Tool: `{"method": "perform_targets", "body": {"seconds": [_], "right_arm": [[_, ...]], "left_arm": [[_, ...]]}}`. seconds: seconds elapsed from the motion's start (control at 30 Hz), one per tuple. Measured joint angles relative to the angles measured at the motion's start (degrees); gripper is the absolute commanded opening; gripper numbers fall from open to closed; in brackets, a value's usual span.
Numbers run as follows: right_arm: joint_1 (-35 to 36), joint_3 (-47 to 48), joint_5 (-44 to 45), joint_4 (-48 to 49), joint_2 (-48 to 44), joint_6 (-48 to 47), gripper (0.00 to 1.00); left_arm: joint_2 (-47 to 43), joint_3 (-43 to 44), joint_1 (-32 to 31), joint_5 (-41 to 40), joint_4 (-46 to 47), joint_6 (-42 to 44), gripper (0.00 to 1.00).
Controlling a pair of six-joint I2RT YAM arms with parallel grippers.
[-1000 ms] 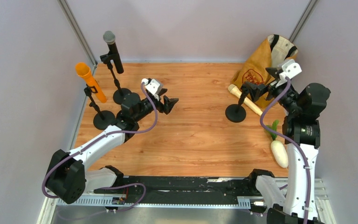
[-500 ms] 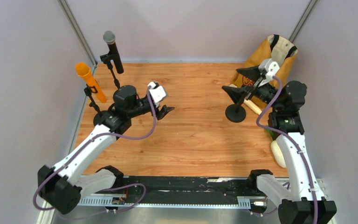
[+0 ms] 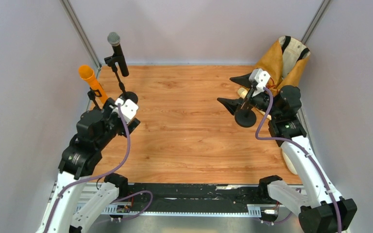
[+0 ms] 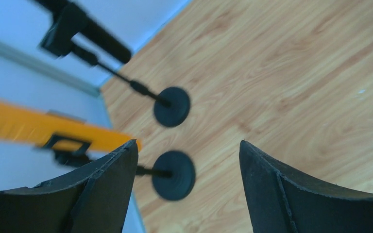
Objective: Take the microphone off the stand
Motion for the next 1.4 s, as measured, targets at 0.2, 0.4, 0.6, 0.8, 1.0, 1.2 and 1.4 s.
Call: {"method": "perform_targets", "body": {"seconds": [0.2, 0.4, 0.6, 0.8, 1.0, 1.2, 1.4], "right_arm": [[2.7, 0.0, 1.3, -0.2, 1.2, -1.9, 1.00], [3.8, 0.0, 1.7, -0.8, 2.1, -3.3, 1.00], [4.2, 1.2, 1.8, -3.6, 3.8, -4.9, 1.00], [4.9, 2.1, 2.0, -4.3, 5.2, -6.2, 1.00], [6.5, 2.1, 3.1, -5.6, 5.6, -7.8, 1.00], [8.0, 2.1, 4.4, -6.3, 5.6, -9.0, 1.00], [8.1, 2.1, 4.8, -6.5, 5.6, -9.4, 1.00]], "left_arm": [[-6.7, 1.3, 3.3, -10.1, -5.2, 0.2, 0.85], [-7.7, -0.9, 5.4, -16.0, -4.5, -0.1, 0.89], [-7.6, -6.7, 10.4, -19.6, 1.4, -2.2, 0.91], [-6.2, -13.9, 28.2, -12.5, 10.8, -4.9, 0.90], [-5.5, -21.8, 47.4, 8.0, 21.6, -6.3, 0.90], [0.7, -25.8, 58.0, 30.8, 31.8, -6.7, 0.87], [10.7, -26.6, 66.4, 48.9, 44.4, -10.0, 0.87]]}}
